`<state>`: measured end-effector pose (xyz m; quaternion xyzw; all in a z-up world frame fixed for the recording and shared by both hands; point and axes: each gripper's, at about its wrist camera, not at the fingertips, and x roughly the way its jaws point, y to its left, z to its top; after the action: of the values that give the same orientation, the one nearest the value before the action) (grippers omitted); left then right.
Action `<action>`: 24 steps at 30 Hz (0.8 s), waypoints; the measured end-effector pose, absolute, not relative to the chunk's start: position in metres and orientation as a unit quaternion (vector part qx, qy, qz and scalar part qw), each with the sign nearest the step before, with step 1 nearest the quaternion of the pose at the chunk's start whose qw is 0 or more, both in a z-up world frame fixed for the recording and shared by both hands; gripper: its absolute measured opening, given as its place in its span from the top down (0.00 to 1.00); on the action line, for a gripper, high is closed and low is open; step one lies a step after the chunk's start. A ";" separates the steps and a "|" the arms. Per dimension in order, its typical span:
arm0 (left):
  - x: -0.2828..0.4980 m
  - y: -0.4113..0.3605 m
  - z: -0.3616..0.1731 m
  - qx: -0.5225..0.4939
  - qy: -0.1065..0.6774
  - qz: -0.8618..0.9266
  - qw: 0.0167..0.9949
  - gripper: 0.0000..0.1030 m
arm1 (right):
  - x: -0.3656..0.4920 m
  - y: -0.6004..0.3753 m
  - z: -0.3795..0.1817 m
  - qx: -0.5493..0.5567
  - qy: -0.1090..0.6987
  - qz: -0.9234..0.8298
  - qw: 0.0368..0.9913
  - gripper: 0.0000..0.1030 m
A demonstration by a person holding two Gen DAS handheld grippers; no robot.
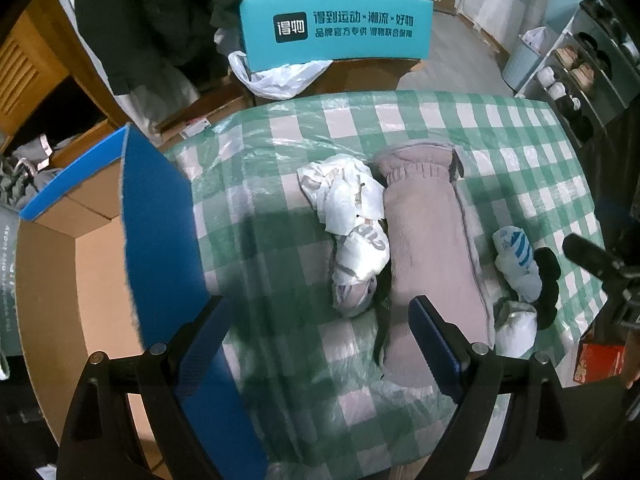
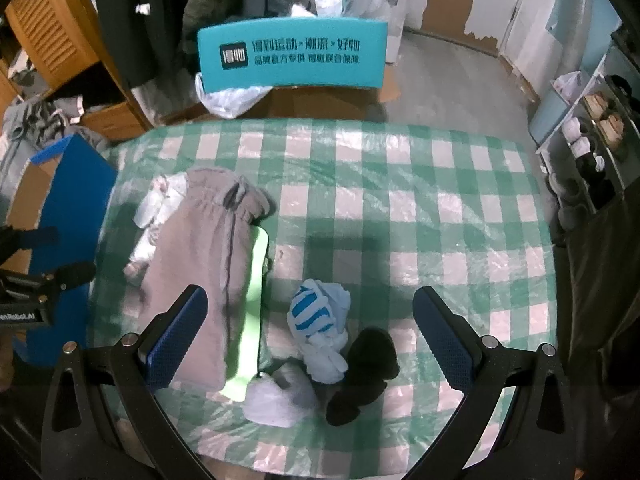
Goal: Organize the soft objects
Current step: 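Grasp the white sock bundle with the left tool while the right tool grasps the blue-striped sock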
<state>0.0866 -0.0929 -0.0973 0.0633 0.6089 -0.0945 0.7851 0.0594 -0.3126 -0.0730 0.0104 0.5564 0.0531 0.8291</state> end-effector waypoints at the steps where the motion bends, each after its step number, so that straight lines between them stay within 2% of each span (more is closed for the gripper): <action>1: 0.088 -0.094 -0.100 0.065 0.611 -0.094 0.784 0.12 | 0.060 -0.313 -0.077 0.009 0.560 0.052 0.826 0.01; 22: 0.119 -0.114 -0.151 0.107 0.637 -0.076 0.759 0.12 | 0.076 -0.301 -0.144 -0.031 0.622 0.049 0.781 0.02; 24: 0.121 -0.115 -0.155 0.112 0.638 -0.076 0.758 0.12 | 0.077 -0.301 -0.149 -0.035 0.626 0.046 0.778 0.05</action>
<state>0.1207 -0.1152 -0.1550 0.1123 0.6380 -0.0761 0.7580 0.0771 -0.3006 -0.1486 -0.0354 0.6259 0.0457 0.7777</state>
